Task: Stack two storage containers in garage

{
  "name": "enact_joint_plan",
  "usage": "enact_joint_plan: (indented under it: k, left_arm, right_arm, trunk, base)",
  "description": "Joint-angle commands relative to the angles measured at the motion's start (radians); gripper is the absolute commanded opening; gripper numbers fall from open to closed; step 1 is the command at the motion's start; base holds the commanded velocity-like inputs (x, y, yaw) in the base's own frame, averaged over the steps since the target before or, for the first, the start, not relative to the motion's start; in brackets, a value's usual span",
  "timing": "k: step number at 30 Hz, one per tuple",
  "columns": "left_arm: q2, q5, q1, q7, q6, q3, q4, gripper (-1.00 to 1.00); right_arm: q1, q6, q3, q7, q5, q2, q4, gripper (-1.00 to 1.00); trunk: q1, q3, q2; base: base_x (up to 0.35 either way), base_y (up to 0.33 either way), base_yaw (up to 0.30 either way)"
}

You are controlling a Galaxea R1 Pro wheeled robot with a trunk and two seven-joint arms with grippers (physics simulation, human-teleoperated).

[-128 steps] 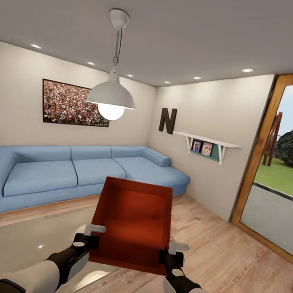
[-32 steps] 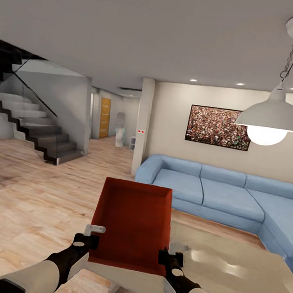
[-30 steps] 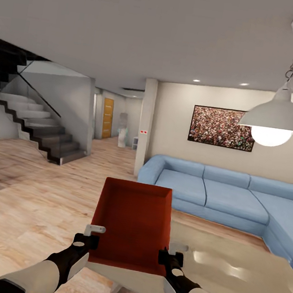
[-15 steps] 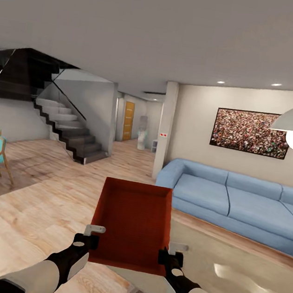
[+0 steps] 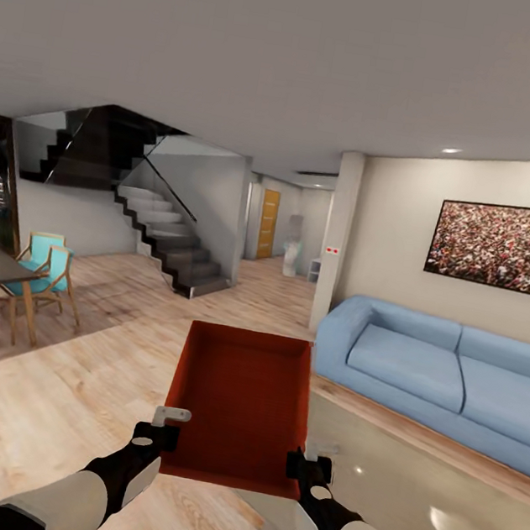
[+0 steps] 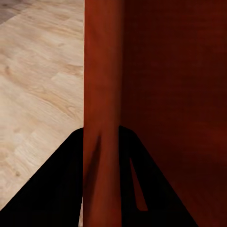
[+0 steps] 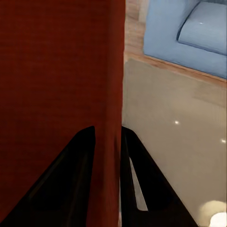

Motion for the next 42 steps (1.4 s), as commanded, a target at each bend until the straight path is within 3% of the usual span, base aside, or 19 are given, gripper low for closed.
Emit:
enact_joint_plan:
  k: [1,42]
  left_arm:
    - [-0.001,0.104,-0.001,0.021,-0.002,0.047,0.004,-1.00]
    - [0.000,0.104,-0.001,0.021,-0.002,0.047,0.003,-1.00]
  right_arm:
    - [0.000,-0.028,-0.026,-0.085,0.006,0.000,-0.002,-1.00]
    - [0.000,-0.029,-0.026,-0.085,0.006,0.000,-0.002,-1.00]
  trunk:
    - [0.000,0.000,-0.001]
    - [0.000,0.000,-0.001]
  base:
    - [0.000,0.000,0.300]
    - [0.000,0.000,0.300]
